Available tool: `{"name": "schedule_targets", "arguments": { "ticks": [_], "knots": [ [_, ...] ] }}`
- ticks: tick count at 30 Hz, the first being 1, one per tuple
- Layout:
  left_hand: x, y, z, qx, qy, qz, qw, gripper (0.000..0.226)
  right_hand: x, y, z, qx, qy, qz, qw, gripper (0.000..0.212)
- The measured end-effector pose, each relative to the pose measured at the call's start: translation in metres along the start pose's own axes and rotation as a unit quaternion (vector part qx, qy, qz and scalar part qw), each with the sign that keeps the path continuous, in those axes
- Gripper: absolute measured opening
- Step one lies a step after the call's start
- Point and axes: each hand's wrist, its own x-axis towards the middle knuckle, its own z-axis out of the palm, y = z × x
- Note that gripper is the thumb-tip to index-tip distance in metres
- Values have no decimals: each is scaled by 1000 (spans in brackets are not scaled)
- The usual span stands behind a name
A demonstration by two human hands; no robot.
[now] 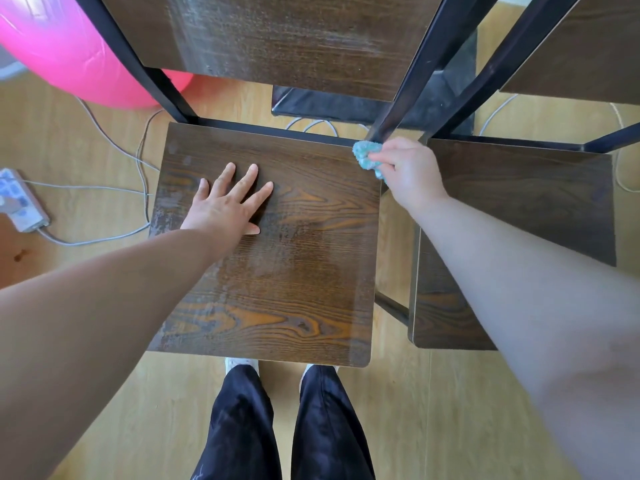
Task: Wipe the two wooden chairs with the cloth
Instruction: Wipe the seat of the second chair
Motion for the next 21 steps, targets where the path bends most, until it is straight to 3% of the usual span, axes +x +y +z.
{"name": "schedule_targets", "arguments": {
  "ticks": [4, 9, 21],
  "knots": [
    [0, 0, 0, 1, -3, 2, 1000, 80, 4, -1, 7, -1, 8, 11, 1000, 23],
    [-1, 0, -1, -2, -3, 3, 1000, 81, -6, 0, 10, 4, -47, -17, 999, 21],
    [-2, 1, -3, -6, -4, 0, 1000, 79, -172, -8, 35, 47, -162, -88, 982, 25]
  ]
}}
